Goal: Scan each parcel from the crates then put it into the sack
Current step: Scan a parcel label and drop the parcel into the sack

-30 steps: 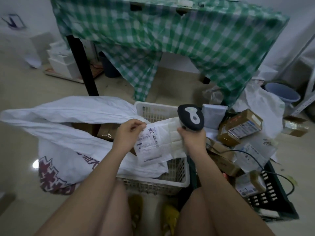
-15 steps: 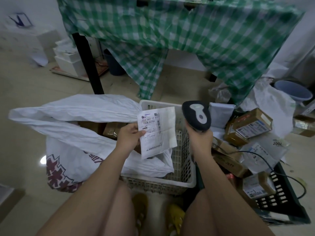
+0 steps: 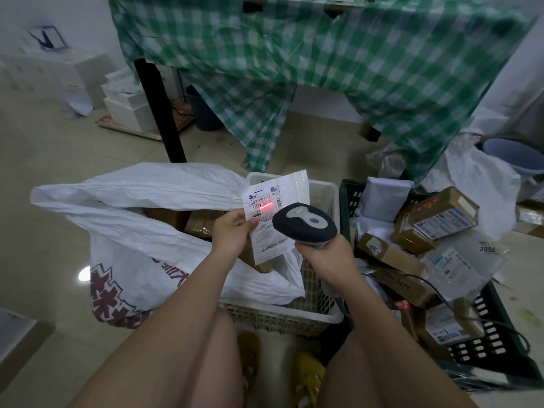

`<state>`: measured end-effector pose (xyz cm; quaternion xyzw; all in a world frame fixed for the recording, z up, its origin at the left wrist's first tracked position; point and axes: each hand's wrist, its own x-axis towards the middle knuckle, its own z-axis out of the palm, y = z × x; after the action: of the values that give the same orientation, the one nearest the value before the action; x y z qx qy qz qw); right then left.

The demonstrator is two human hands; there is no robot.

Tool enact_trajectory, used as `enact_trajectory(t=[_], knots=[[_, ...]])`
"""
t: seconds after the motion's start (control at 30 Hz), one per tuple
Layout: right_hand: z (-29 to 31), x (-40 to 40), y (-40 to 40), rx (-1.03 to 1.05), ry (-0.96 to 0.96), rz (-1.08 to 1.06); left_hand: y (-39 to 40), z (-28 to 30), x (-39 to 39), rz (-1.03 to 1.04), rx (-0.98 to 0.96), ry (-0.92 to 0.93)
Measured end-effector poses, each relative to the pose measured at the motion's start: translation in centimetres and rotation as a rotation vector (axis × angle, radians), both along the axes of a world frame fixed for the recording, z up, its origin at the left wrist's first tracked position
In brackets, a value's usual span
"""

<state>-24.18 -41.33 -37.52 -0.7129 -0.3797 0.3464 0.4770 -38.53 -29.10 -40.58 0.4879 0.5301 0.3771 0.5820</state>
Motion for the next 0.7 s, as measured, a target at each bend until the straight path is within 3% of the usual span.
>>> enact_trajectory(t=[0.47, 0.7], knots=[[-0.1, 0.5, 0.1, 0.027, 0.124, -0.045, -0.1, 0.0, -0.3, -0.003, 0.032, 0.020], [0.6, 0.7, 2.6, 0.146, 0.253, -0.335, -0.5, 0.7, -2.1, 0.074, 0.104, -0.003]])
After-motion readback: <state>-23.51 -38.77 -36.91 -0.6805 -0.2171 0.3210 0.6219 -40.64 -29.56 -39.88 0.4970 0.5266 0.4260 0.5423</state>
